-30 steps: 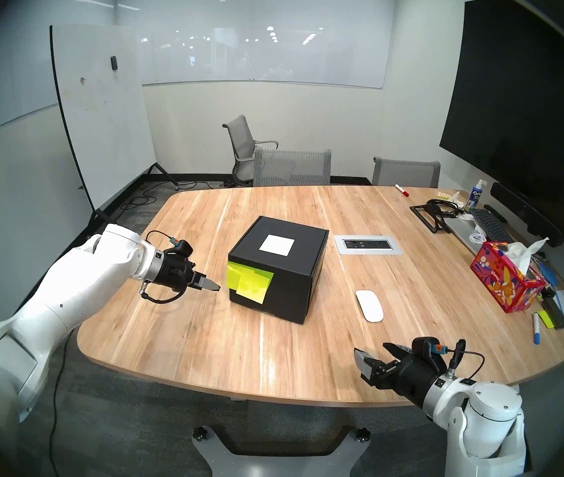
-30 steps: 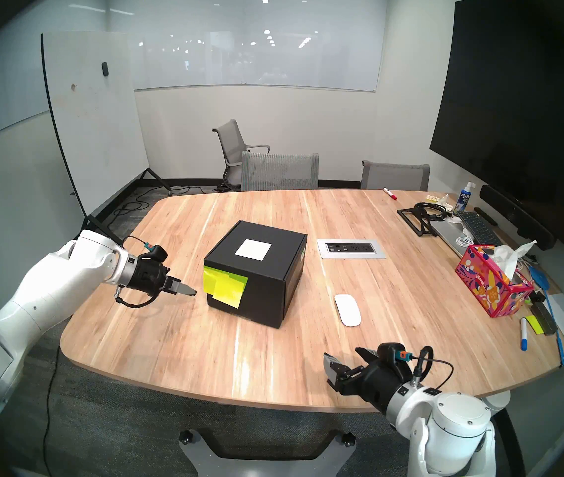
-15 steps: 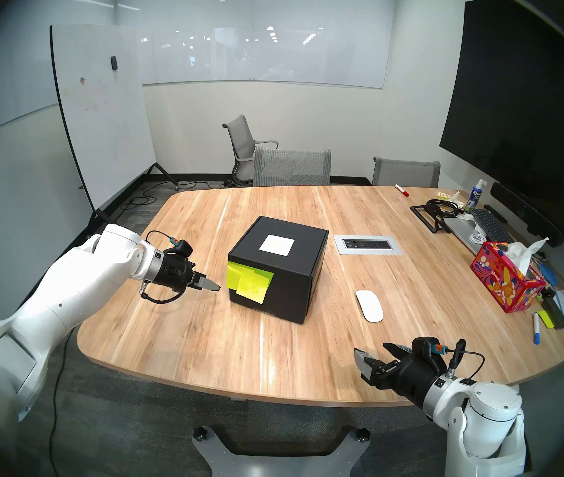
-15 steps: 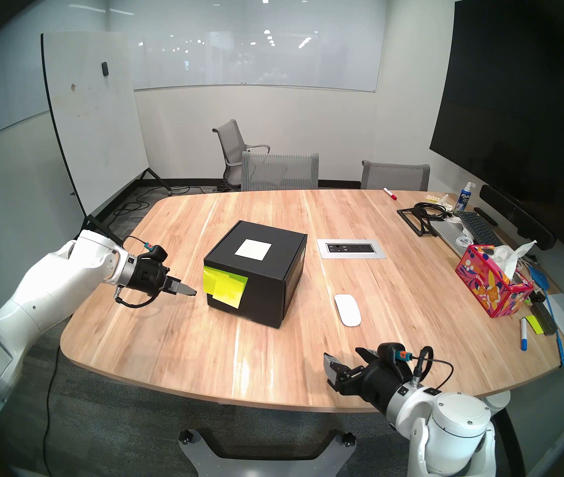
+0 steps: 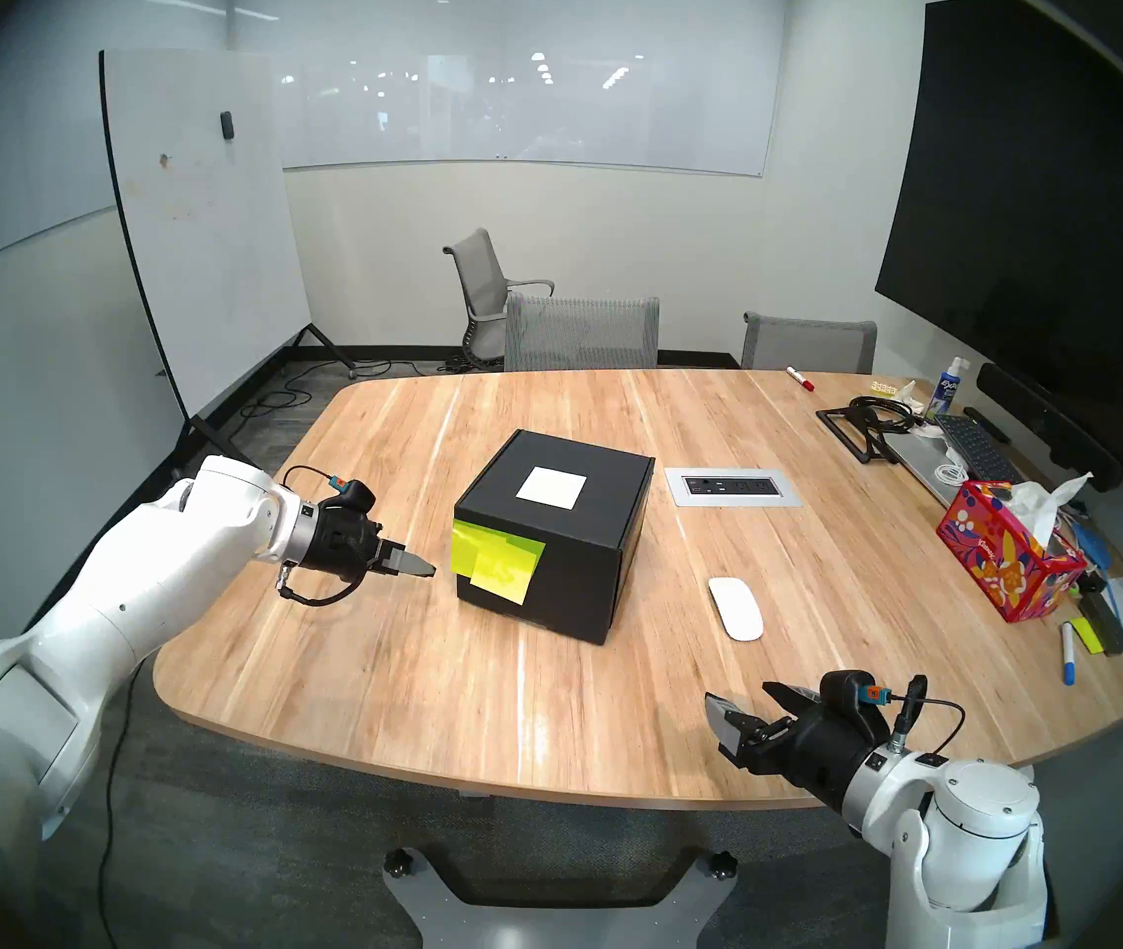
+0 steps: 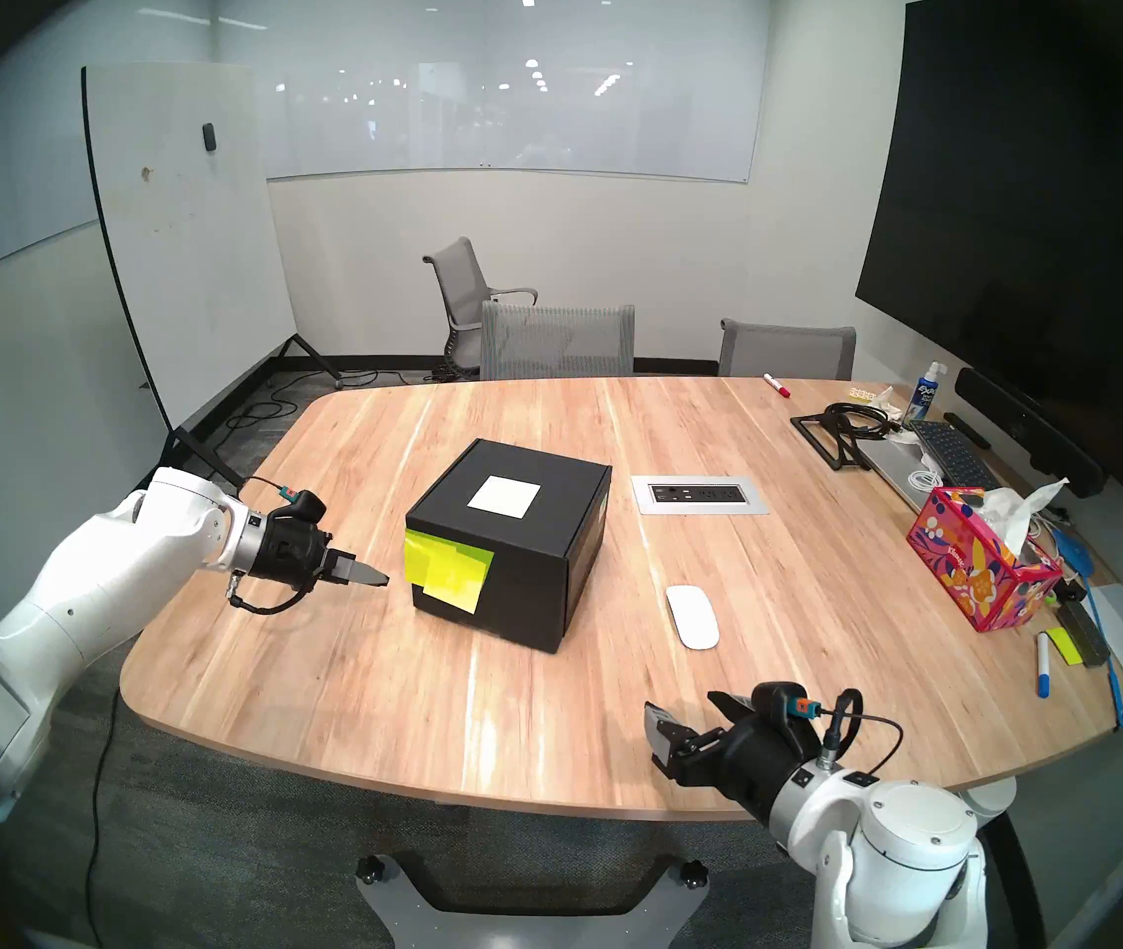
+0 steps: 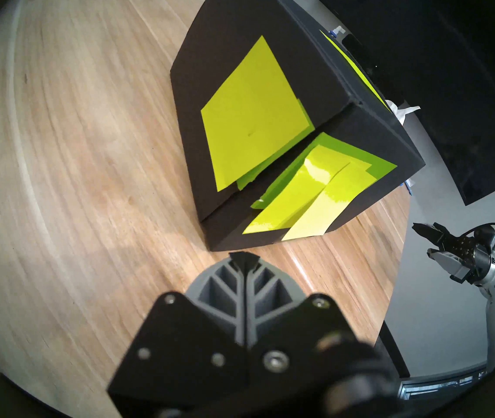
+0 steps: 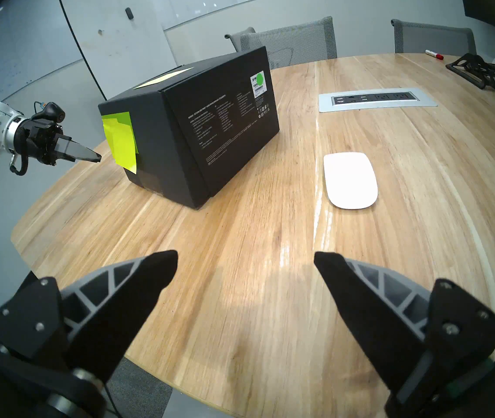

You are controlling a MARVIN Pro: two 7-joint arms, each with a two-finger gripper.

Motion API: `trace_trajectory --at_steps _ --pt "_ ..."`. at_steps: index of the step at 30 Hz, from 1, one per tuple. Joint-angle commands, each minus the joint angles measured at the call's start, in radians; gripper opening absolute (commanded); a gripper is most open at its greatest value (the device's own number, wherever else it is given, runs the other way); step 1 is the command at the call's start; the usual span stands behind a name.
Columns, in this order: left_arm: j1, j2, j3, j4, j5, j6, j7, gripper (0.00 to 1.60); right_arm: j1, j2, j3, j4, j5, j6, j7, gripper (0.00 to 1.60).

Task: Open the box and place the mouse inside

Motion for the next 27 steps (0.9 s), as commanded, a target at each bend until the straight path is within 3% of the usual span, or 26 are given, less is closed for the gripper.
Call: trace_trajectory --at_steps 1,16,27 --pt "0.001 -0.027 -0.027 -0.009 -0.024 -0.045 -0.005 0.00 0.004 0.001 0.001 -0.023 0.000 -0.003 0.000 1.60" --pt "0.042 -0.052 -0.074 -0.037 -0.051 -0.103 0.051 0.00 -0.011 -0.005 0.007 -0.014 0.013 -0.035 0.019 1.60" --pt "-0.016 -0.065 -0.075 0.000 -0.034 -0.083 0.102 0.00 -0.017 -0.013 0.040 0.021 0.041 -0.075 0.049 1.60"
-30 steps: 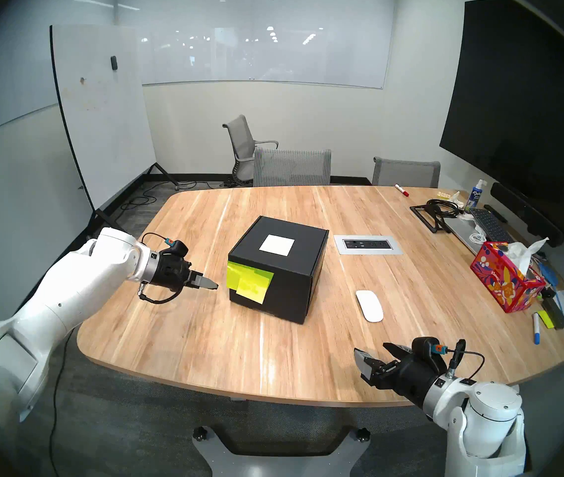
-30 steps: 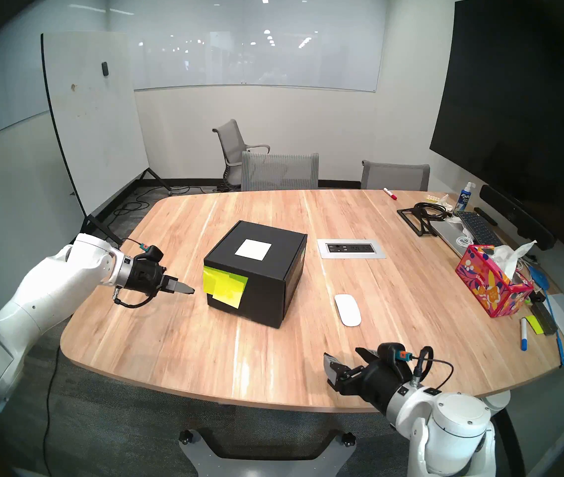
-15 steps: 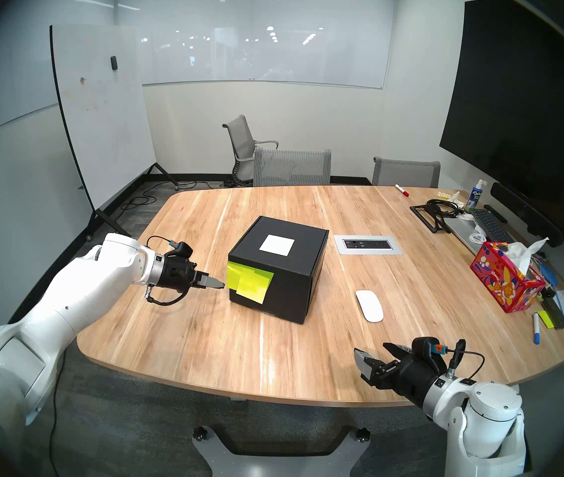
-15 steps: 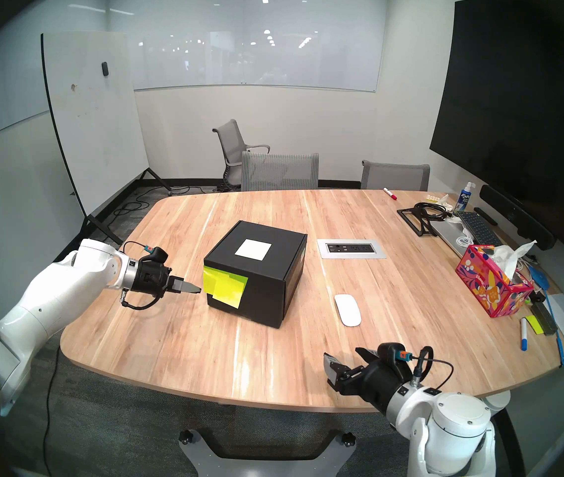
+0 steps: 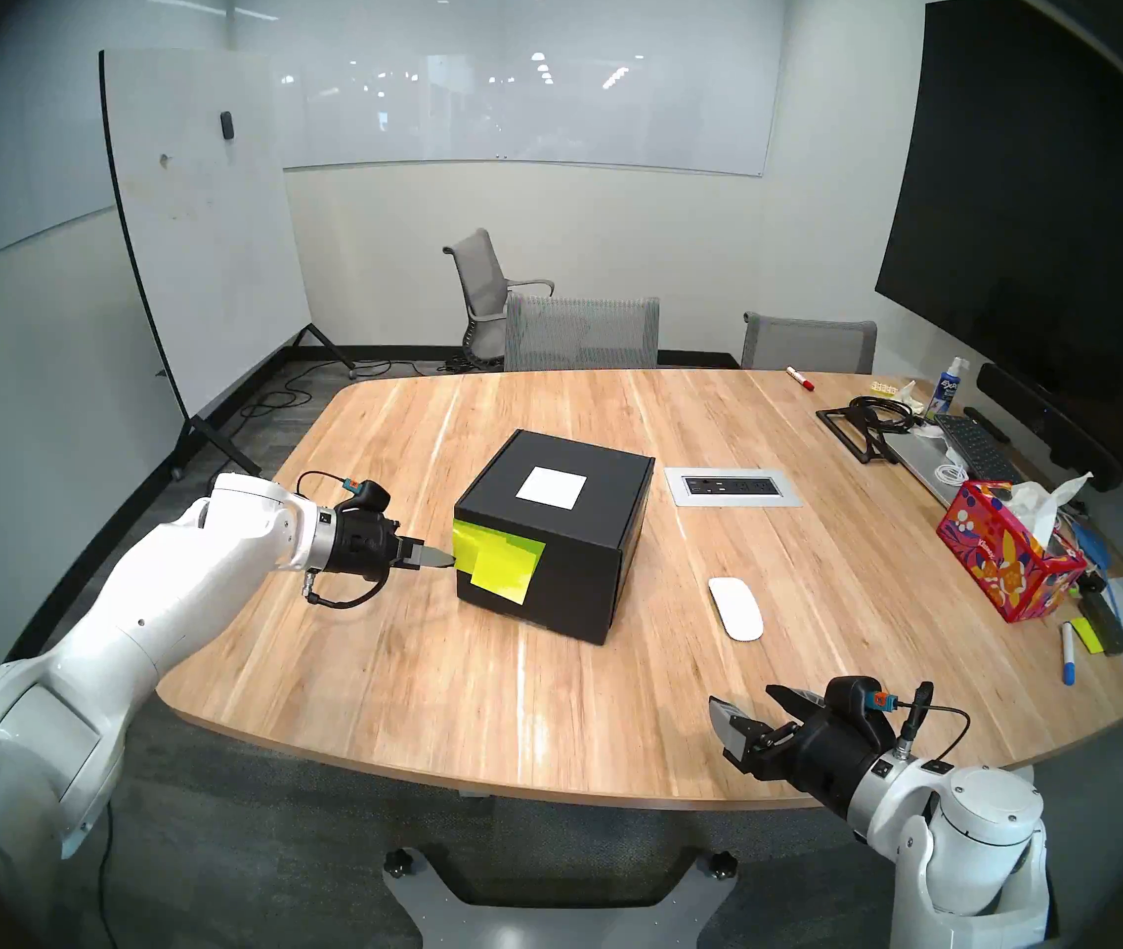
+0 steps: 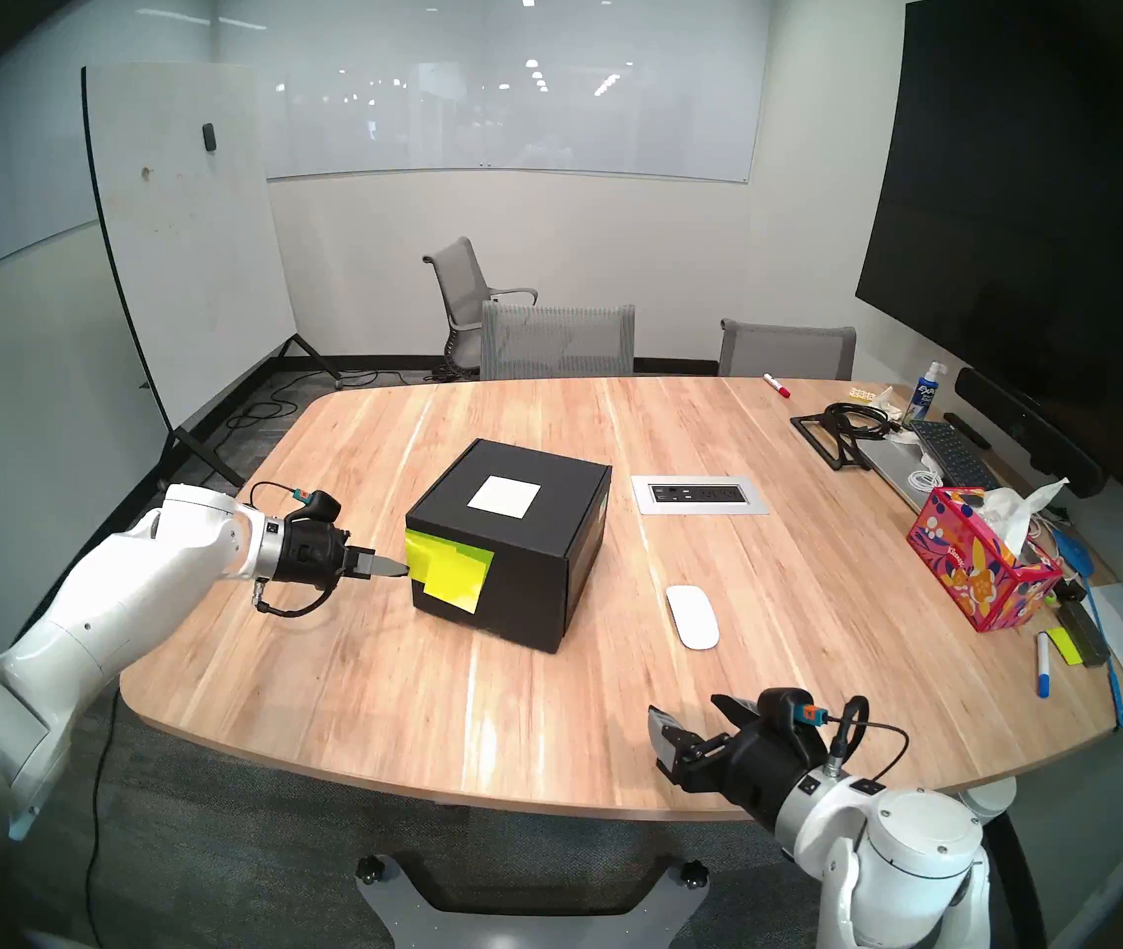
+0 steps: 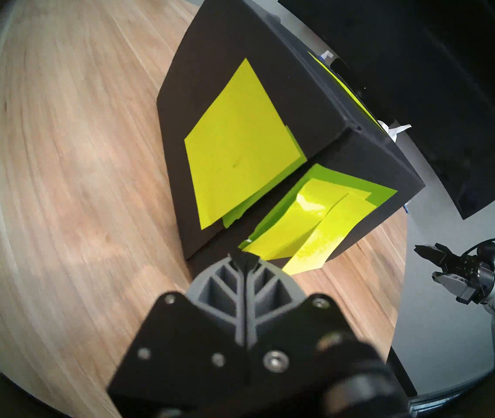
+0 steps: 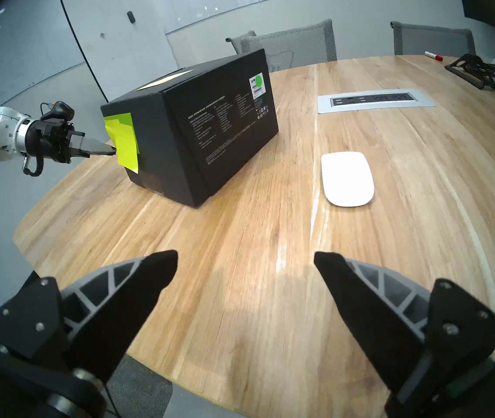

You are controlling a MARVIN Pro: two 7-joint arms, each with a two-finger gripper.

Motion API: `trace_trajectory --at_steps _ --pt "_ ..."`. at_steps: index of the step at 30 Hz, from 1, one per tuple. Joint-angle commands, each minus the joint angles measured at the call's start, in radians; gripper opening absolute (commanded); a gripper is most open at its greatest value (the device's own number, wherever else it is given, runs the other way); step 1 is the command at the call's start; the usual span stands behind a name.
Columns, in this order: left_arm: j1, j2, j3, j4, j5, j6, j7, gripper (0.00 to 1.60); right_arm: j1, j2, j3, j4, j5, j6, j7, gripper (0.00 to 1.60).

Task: Open the box and place the mouse inside

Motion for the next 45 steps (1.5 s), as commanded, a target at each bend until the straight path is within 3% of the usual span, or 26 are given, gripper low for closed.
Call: trace_trajectory --at_steps 1,17,25,26,27,28,45 --pt "-0.061 -0.007 -0.014 0.008 0.005 0.014 0.018 0.00 0.001 -0.003 0.010 0.013 0.025 -0.038 0.020 1.60" --pt "-0.072 -0.004 0.002 0.009 0.010 0.049 0.032 0.00 0.010 -0.013 0.014 0.012 0.040 -0.065 0.045 1.60" --pt "-0.057 0.006 0.002 -0.014 0.009 0.054 0.028 0.00 0.027 0.018 0.035 0.020 0.052 -0.065 0.085 1.60" --pt "-0.055 0.008 0.001 -0.017 0.008 0.054 0.028 0.00 0.032 0.025 0.037 0.022 0.050 -0.060 0.088 1.43" --pt "-0.053 0.010 0.000 -0.021 0.008 0.055 0.027 0.00 0.036 0.042 0.034 0.022 0.042 -0.057 0.098 0.47" --pt "-0.051 0.011 -0.001 -0.024 0.007 0.054 0.027 0.00 0.040 0.047 0.031 0.022 0.040 -0.057 0.102 0.00" --pt "-0.040 0.019 -0.002 -0.046 0.005 0.064 0.036 0.00 0.074 0.081 0.041 0.059 0.058 -0.078 0.159 0.00"
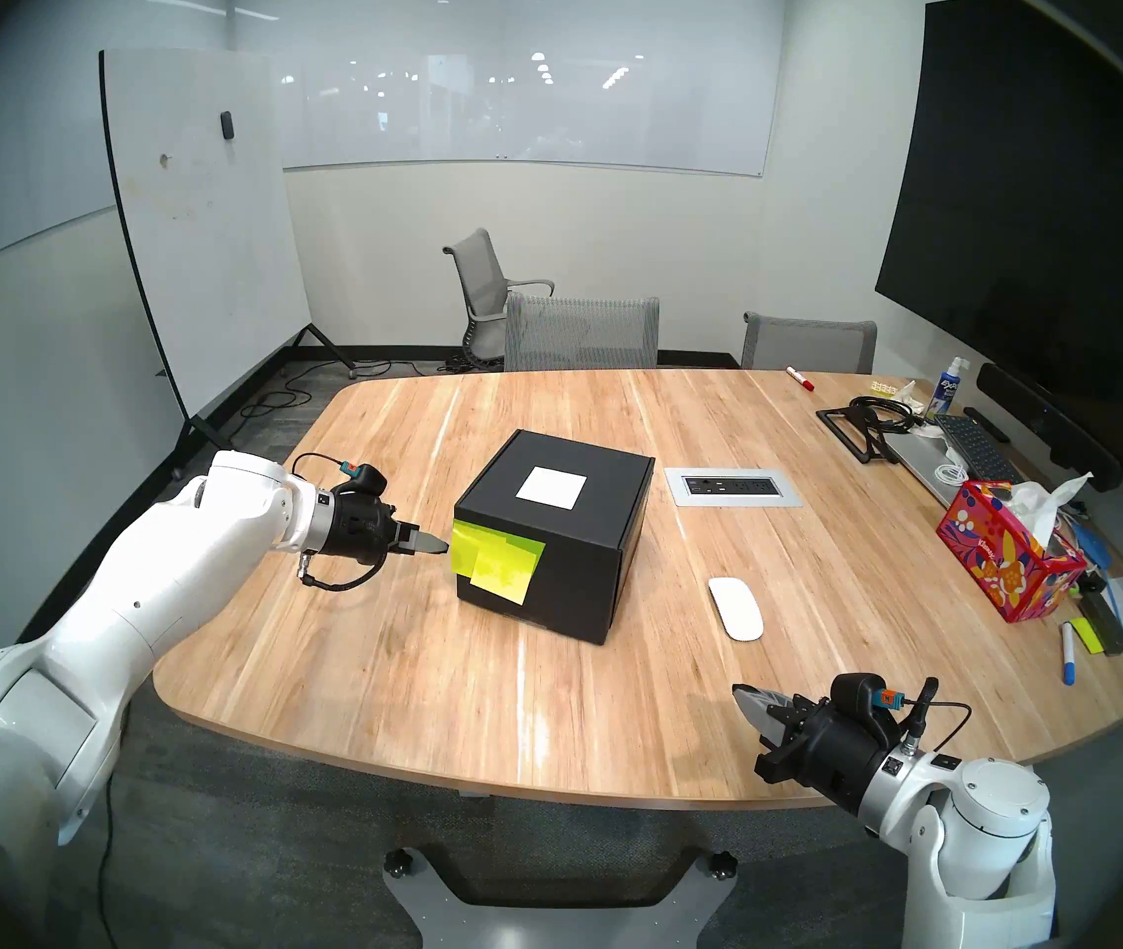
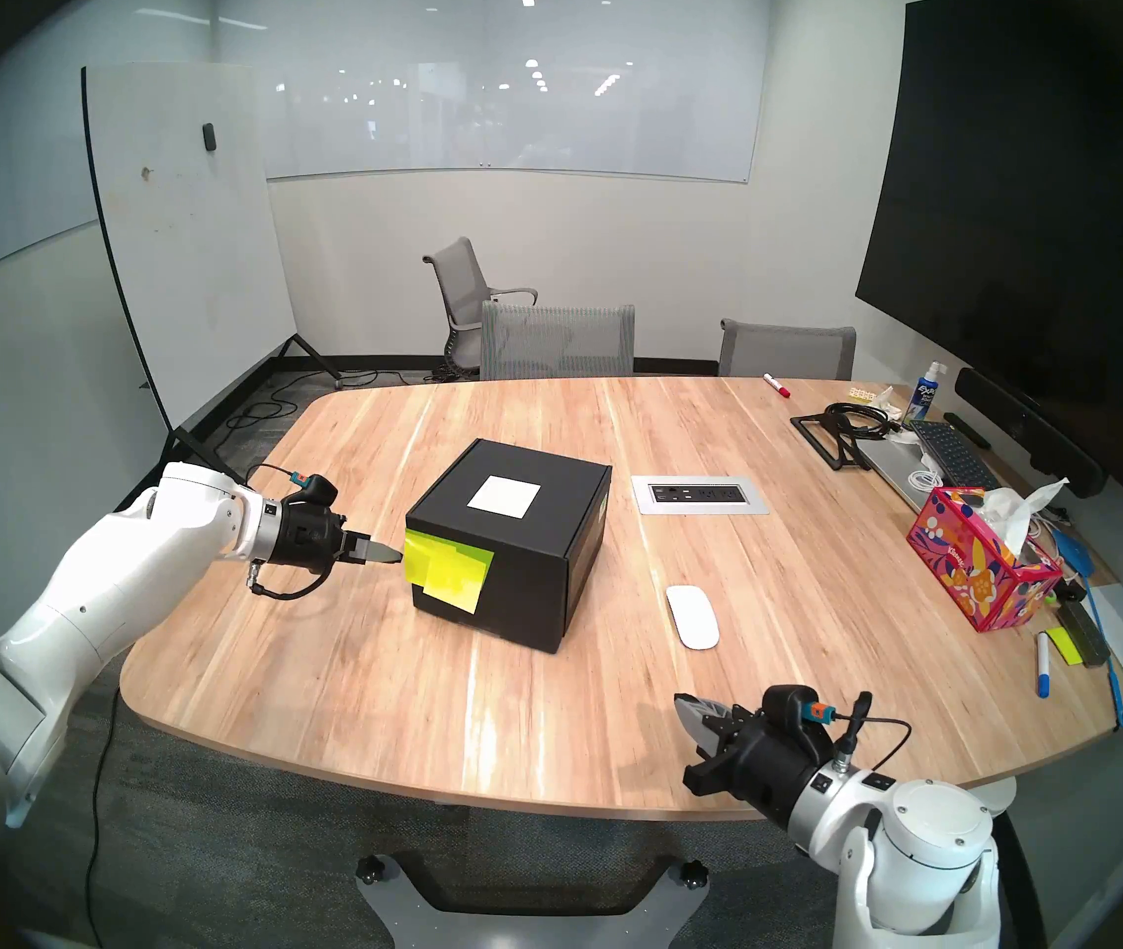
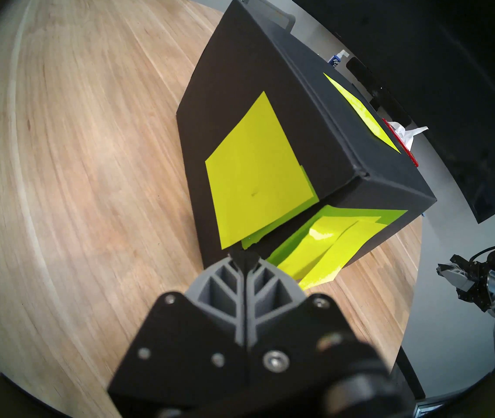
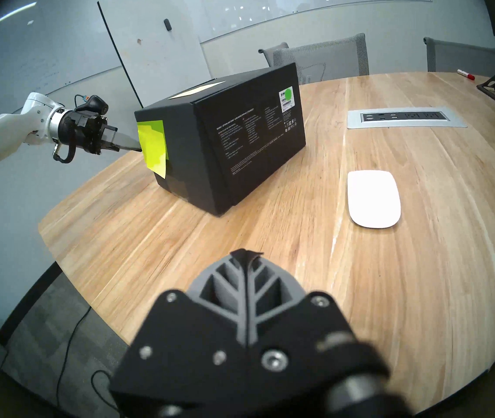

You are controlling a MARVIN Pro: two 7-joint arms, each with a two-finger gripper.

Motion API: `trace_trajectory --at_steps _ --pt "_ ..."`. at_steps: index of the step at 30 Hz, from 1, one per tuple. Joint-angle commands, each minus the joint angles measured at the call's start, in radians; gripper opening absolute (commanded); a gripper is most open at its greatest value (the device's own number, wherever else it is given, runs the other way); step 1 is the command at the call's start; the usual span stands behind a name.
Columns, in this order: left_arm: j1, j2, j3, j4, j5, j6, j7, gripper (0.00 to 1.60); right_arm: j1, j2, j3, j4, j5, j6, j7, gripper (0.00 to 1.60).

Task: Open the box and place the mouse inside

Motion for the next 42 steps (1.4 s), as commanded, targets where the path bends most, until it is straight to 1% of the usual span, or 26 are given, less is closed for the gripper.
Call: trace_trajectory --at_steps 1,11,20,23,27,37,41,42 --pt "-0.007 0.001 -0.005 -0.021 -0.003 0.008 0.005 0.00 0.023 0.018 0.007 -0.003 0.018 -0.016 0.026 0.00" --pt "-0.004 -0.003 0.001 -0.021 0.002 0.008 0.020 0.00 0.014 0.008 0.020 -0.011 0.027 -0.033 0.037 0.00" --pt "-0.001 -0.006 0.008 -0.019 0.000 0.007 0.028 0.00 0.003 -0.013 0.023 -0.006 0.035 -0.067 0.044 0.00" --pt "0.004 0.000 0.011 -0.033 0.003 0.016 0.036 0.00 -0.005 -0.021 0.026 -0.007 0.037 -0.079 0.047 0.00" --pt "-0.003 0.004 0.025 -0.035 0.011 0.030 0.029 0.00 -0.009 -0.027 0.029 -0.004 0.040 -0.093 0.052 0.00" --pt "-0.005 0.004 0.027 -0.035 0.011 0.032 0.028 0.00 -0.014 -0.031 0.036 0.001 0.044 -0.118 0.067 0.00" --pt "-0.005 0.004 0.027 -0.034 0.012 0.033 0.028 0.00 -0.017 -0.031 0.045 0.009 0.059 -0.135 0.084 0.00" --pt "-0.005 0.004 0.027 -0.034 0.012 0.033 0.028 0.00 -0.015 -0.034 0.051 0.016 0.074 -0.147 0.095 0.00"
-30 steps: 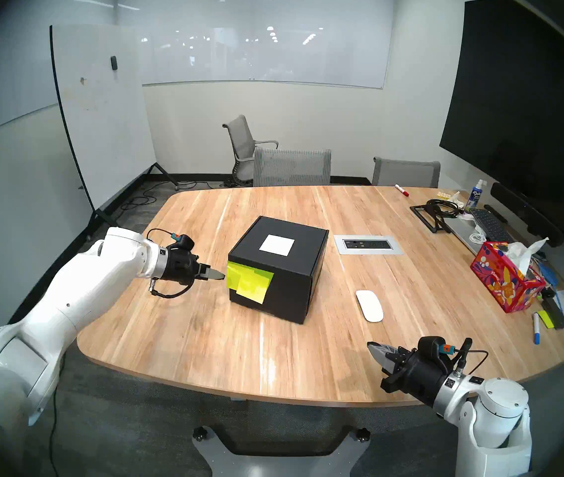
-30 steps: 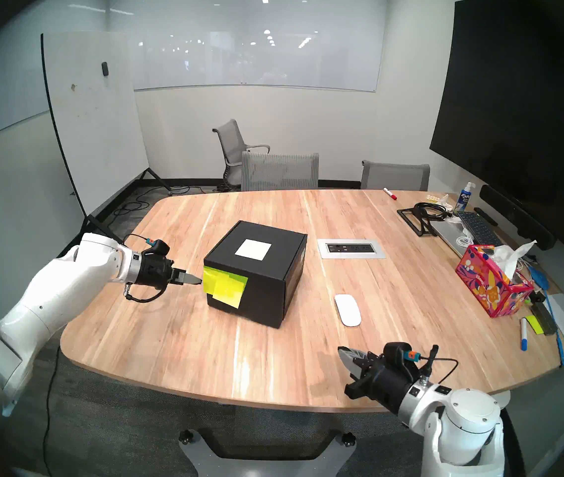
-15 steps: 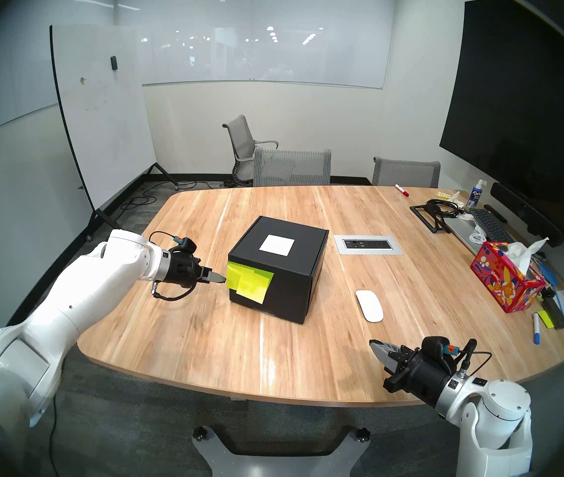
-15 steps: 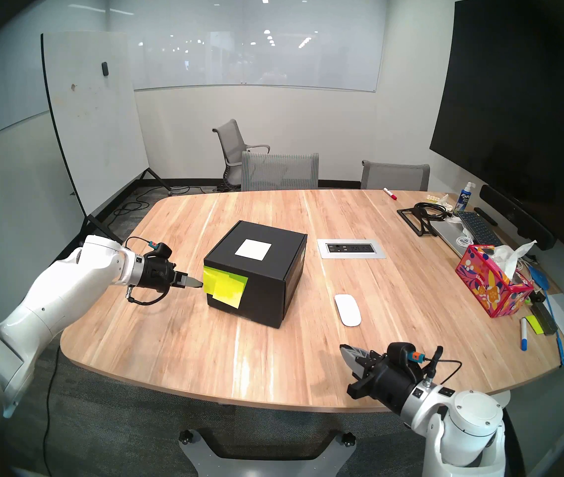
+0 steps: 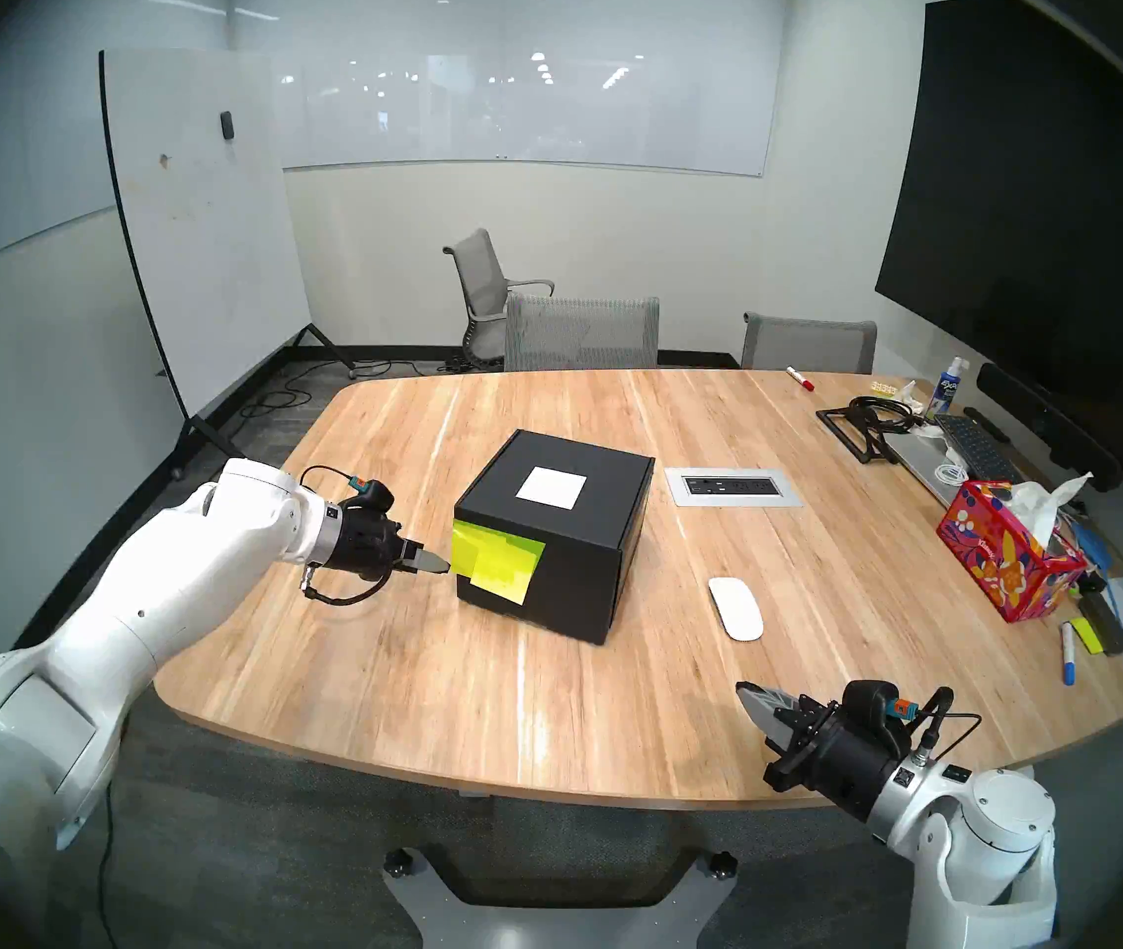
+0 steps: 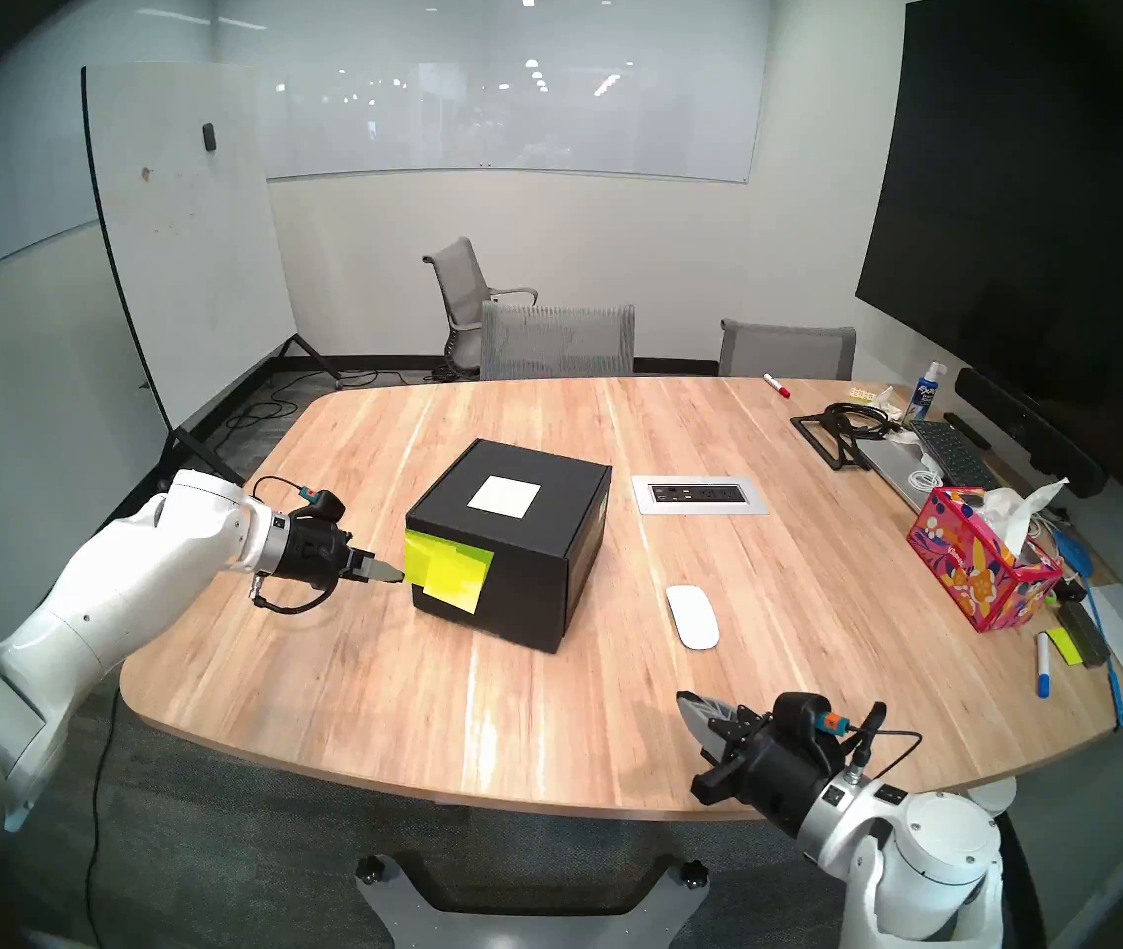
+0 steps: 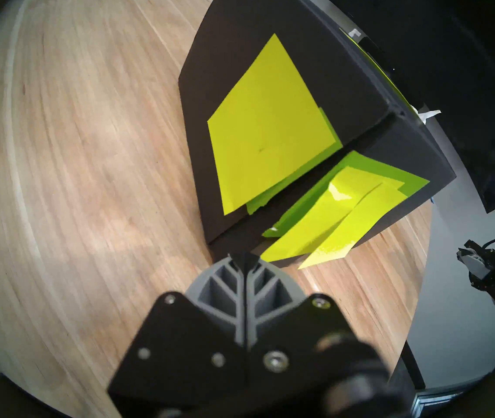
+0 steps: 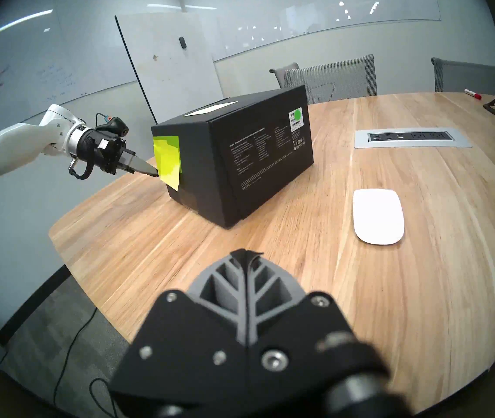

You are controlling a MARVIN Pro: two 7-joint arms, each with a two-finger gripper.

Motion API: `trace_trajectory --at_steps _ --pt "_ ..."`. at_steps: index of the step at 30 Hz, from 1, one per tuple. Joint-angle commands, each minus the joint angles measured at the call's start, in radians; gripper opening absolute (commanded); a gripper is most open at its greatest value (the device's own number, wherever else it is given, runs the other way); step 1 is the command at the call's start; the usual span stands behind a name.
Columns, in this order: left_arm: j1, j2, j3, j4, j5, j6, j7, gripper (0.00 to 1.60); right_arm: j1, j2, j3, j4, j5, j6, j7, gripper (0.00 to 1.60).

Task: Open the box and place the mouse inside

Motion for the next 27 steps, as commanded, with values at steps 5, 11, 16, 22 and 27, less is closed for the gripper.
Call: trace_trajectory --at_steps 5,11,16,22,27 --pt "-0.017 -0.001 -0.006 -0.013 0.000 -0.008 -0.004 0.00 0.031 0.022 0.027 0.046 0.077 -0.068 0.087 0.00" --pt "-0.017 0.000 -0.005 -0.013 0.000 -0.009 -0.004 0.00 0.071 0.044 0.045 0.072 0.106 -0.075 0.129 0.00" --pt "-0.017 0.000 -0.005 -0.013 -0.001 -0.010 -0.004 0.00 0.105 0.069 0.057 0.095 0.122 -0.066 0.157 0.00" --pt "-0.017 0.000 -0.004 -0.013 -0.001 -0.010 -0.004 0.00 0.153 0.103 0.061 0.137 0.128 -0.054 0.180 0.00" --pt "-0.017 0.000 -0.004 -0.013 -0.001 -0.011 -0.004 0.00 0.207 0.144 0.055 0.187 0.123 -0.034 0.201 0.00"
